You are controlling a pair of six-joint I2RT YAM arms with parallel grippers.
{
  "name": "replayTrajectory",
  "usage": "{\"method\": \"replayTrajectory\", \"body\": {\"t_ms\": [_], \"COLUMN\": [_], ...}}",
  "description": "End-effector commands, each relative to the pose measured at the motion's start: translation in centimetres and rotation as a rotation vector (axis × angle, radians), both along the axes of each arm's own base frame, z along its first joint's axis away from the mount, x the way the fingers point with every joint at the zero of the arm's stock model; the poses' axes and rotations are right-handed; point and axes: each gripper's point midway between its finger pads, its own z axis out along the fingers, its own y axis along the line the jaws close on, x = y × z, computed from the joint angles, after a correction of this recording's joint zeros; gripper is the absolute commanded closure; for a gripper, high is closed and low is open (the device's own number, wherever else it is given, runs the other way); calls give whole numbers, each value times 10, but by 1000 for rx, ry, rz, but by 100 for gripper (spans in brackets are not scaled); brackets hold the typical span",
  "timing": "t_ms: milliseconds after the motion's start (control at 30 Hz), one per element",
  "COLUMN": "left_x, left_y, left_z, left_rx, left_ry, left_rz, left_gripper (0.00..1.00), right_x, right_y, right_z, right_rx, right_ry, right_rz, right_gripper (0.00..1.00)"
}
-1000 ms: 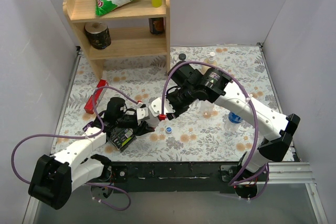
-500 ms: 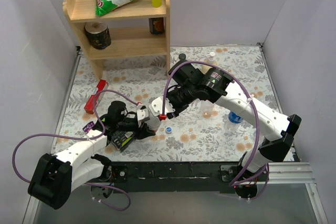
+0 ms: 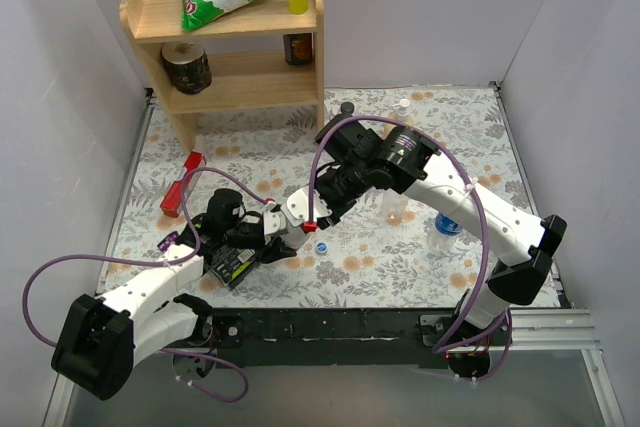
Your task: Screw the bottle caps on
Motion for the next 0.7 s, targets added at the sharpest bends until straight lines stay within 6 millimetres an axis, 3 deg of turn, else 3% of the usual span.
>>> {"method": "replayTrajectory", "body": {"t_ms": [0, 400, 667], "left_x": [4, 11, 18], "left_y": [-3, -5, -12], "left_z": [17, 28, 34], "left_rx": [-21, -44, -74], "left_ry": [-77, -171, -145], "left_rz": [-22, -23, -13], "left_gripper": [100, 100, 100], "right_x": [-13, -18, -19], "right_y": [-1, -4, -2], "right_z": [1, -12, -15], "right_rx": [-23, -52, -22], "right_ry": [33, 54, 56], "right_rz": [59, 100, 105], "right_gripper": [82, 82, 82]}}
